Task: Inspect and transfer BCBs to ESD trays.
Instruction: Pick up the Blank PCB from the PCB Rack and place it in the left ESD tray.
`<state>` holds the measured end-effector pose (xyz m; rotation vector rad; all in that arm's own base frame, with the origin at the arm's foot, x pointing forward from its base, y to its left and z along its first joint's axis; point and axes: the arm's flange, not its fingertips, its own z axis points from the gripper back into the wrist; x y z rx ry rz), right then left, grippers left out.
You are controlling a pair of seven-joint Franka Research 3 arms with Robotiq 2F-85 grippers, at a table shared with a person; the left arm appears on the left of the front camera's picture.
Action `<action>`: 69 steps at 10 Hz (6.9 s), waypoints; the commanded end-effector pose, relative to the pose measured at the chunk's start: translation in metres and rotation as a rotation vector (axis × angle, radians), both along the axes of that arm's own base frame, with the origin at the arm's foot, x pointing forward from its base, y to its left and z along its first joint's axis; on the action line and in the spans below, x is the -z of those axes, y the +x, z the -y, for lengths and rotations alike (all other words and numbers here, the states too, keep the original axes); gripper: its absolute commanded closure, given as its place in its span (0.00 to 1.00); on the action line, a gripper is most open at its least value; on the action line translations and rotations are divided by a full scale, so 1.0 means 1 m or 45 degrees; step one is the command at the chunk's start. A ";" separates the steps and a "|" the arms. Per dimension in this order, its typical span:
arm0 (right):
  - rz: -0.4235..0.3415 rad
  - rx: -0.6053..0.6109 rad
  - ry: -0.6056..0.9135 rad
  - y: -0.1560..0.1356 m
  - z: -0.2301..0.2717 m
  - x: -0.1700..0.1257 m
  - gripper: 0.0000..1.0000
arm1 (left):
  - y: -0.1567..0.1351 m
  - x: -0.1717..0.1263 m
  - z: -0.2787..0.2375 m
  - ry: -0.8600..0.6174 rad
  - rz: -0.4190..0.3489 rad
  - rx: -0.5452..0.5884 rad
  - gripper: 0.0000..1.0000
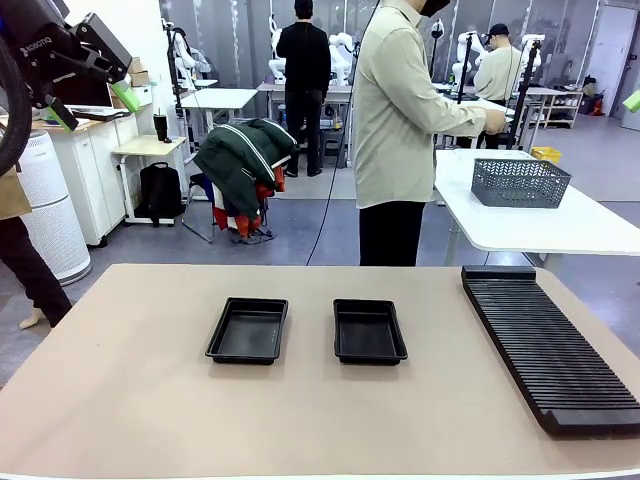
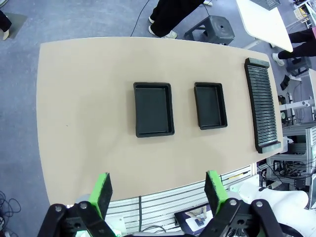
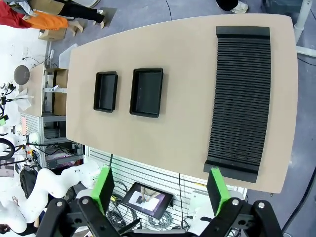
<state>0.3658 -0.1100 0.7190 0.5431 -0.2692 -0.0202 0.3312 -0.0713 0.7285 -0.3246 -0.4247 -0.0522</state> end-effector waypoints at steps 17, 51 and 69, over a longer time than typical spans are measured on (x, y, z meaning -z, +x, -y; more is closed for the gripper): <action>0.007 -0.007 0.004 0.001 0.000 0.000 0.00 | 0.000 0.000 0.000 -0.001 -0.001 -0.002 0.00; 0.007 -0.007 0.004 0.001 0.000 0.000 0.00 | 0.000 0.000 0.000 -0.001 -0.001 -0.002 0.00; 0.007 -0.007 0.004 0.001 0.000 0.000 0.00 | 0.000 0.000 0.000 -0.001 -0.001 -0.002 0.00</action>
